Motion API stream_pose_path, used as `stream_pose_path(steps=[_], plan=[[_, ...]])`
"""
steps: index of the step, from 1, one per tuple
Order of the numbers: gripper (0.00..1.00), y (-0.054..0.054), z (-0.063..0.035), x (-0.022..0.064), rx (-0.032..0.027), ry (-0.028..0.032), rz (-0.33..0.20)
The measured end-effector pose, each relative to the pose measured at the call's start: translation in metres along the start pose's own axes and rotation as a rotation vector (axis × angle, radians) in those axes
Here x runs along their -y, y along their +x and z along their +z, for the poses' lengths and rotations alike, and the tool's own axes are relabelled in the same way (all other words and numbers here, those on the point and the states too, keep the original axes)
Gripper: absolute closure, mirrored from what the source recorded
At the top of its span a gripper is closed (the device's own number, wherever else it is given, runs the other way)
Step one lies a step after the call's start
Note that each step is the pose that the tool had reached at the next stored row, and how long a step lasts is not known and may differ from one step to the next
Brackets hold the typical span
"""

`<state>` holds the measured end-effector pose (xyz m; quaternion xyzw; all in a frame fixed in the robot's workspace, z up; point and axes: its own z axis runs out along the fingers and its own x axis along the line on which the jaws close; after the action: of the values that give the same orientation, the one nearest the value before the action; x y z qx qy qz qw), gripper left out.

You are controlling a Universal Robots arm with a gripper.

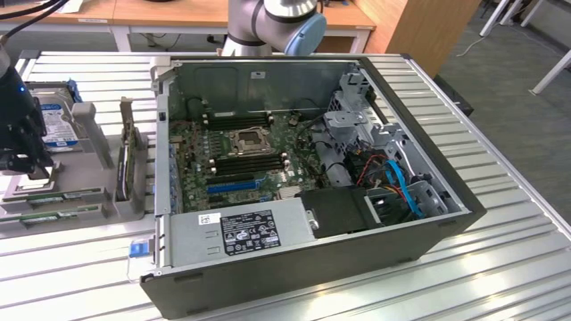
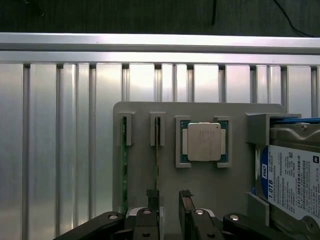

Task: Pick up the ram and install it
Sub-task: 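Pick up the ram and move it above insertion slot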

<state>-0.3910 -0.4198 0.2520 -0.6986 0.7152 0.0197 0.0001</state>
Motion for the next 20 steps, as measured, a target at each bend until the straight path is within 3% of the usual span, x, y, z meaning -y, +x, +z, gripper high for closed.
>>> stream_pose_path(steps=[12, 20], plan=[[0.7, 0.0003, 0.0015, 0.0, 0.0002, 0.0002, 0.0], [0.7, 0.0071, 0.0011, 0.0002, 0.0, -0.0001, 0.0]])
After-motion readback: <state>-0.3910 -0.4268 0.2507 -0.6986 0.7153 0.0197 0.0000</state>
